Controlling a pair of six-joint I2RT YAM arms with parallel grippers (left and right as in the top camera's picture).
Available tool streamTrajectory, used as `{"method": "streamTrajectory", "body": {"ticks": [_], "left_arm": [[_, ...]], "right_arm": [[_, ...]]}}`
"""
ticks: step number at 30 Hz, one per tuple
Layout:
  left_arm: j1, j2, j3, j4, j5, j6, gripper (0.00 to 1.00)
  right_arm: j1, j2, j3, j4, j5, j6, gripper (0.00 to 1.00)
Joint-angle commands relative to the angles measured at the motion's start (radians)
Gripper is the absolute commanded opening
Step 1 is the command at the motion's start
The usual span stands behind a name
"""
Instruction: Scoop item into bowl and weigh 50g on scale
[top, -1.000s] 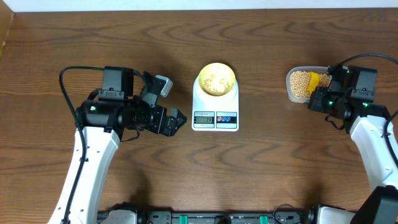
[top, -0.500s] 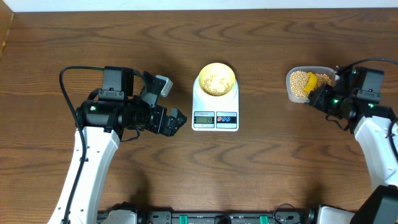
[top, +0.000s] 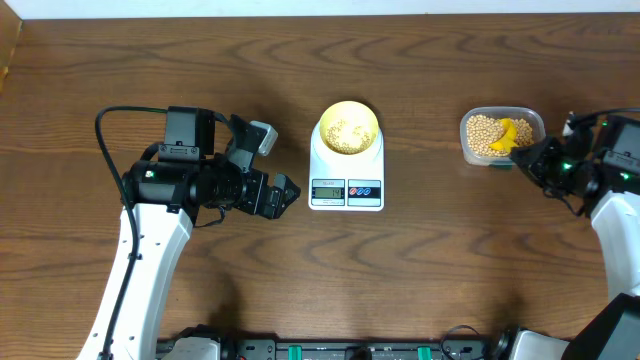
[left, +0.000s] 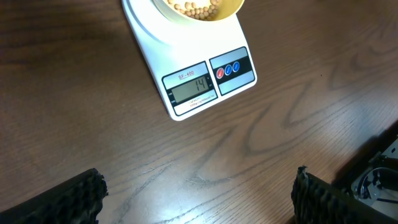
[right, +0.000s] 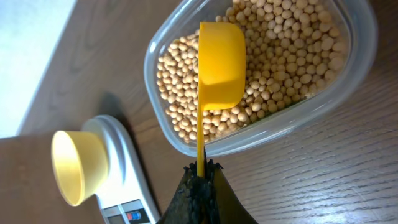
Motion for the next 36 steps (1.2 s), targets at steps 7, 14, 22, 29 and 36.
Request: {"method": "streamTrajectory", "body": {"ticks": [7,14,22,29,36], "left_arm": [[0.005,0.004,-0.006,-0.003,-0.009,0.006,0.98],[0.005,0.004,-0.006,-0.003,-0.009,0.006,0.98],[0.005,0.004,-0.006,-0.003,-0.009,0.006,0.98],[0.005,0.004,-0.006,-0.003,-0.009,0.006,0.98],[0.005,0.004,-0.006,-0.003,-0.008,0.006,0.98]], "right_arm": [[-0.118,0.003,0.013,0.002,-0.204,0.019,0.01],[-0.188,0.003,0.013,-0.002,-0.280,0.019,0.01],[-0.237,0.003,0.013,-0.002,-0.377,0.019,0.01],[-0.263,0.003,0.013,-0.001,-0.455,0.020,0.01],[-0.269,0.003,0.013,0.000,-0.498,0.083,0.01]]}}
